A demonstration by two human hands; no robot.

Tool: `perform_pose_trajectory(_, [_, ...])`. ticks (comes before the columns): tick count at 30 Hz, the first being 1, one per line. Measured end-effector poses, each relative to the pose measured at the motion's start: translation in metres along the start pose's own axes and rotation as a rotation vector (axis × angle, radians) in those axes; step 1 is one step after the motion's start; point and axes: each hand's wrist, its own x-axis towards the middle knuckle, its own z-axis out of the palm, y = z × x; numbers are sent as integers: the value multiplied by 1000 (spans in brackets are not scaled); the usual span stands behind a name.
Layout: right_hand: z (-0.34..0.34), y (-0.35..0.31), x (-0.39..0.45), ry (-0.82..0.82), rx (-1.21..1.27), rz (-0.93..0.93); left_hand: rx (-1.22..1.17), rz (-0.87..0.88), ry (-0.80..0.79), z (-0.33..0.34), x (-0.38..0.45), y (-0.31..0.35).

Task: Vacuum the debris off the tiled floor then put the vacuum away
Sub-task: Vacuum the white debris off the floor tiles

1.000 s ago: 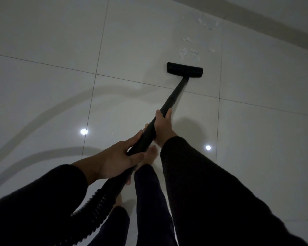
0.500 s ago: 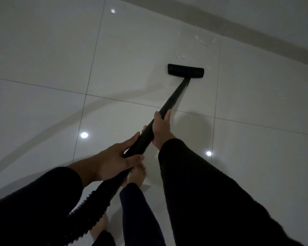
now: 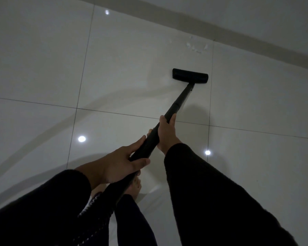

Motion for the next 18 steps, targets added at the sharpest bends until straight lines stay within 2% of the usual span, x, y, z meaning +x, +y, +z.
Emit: perform_pose_trajectory(18, [60, -51, 19, 67, 89, 10, -36, 5, -76, -76, 10, 39])
